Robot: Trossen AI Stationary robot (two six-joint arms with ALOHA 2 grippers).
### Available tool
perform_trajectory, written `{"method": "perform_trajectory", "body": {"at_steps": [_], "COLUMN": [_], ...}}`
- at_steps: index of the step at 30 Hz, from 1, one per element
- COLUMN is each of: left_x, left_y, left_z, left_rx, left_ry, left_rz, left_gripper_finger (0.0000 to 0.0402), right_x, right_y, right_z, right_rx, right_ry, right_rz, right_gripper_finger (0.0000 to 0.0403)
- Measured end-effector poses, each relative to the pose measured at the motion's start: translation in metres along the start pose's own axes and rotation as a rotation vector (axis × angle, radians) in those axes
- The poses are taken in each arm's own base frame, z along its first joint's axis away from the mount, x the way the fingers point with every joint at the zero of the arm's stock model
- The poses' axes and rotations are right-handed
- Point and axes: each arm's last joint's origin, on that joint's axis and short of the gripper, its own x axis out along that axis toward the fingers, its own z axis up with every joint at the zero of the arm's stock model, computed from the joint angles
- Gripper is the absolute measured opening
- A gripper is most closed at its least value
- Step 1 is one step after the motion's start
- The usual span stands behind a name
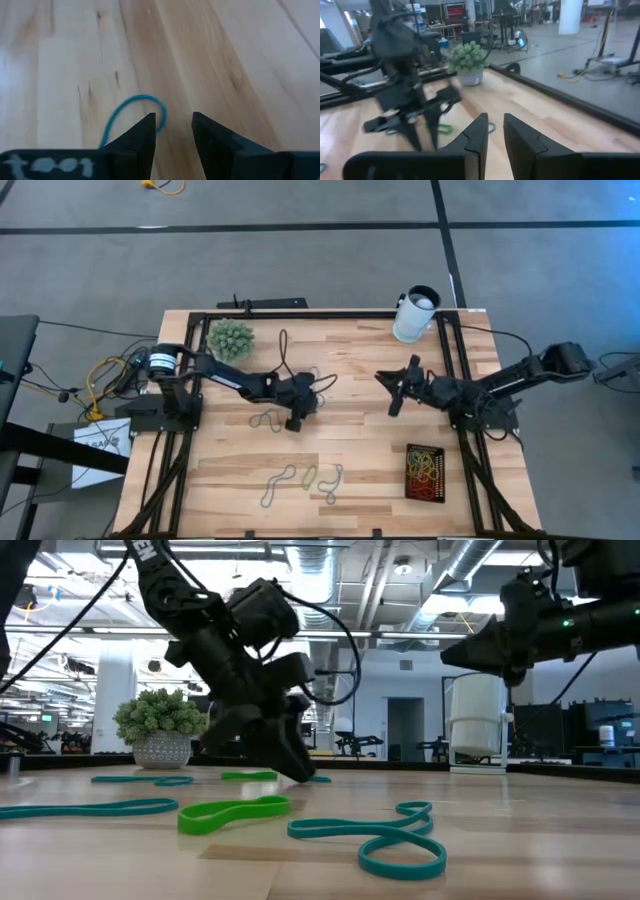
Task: Pick and place items into bin
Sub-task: Put the top blue rubberband into the black basket
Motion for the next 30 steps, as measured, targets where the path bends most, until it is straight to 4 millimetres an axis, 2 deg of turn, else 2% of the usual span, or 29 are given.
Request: {"method": "perform_trajectory", "body": {"at_steps": [8,11,18,24,30], "left_x": [0.012,0.012,0.011,0.012,0.012], "left_y": [-0.005,-0.002,0.009,0.014,0.014], "left_z": [0.001,-0.001,-0.015,-0.017,-0.017], "left_rx": [-0.038,-0.088,-0.283,-0.189,-0.177], "left_ry": [0.022,0.033,0.081,0.06,0.068], "left_rz": [0.035,0.017,-0.142,-0.108,-0.09], "left_gripper_finger": [0.0114,0.0096,0.0042,0.0005,0.0005], "right_x": [0.005,0.007,0.009,0.01,0.011], "right_y": [-0.012,-0.016,-0.022,-0.025,-0.024], "right_z": [0.001,0.002,0.002,0.005,0.007], "right_rx": [-0.017,-0.014,-0.011,0.0,0.009], "right_ry": [-0.004,-0.005,-0.008,-0.029,-0.052], "right_rz": [-0.072,-0.099,-0.133,-0.148,-0.114], "right_gripper_finger": [0.0055,0.0055,0.0055,0.0055,0.0055]}}
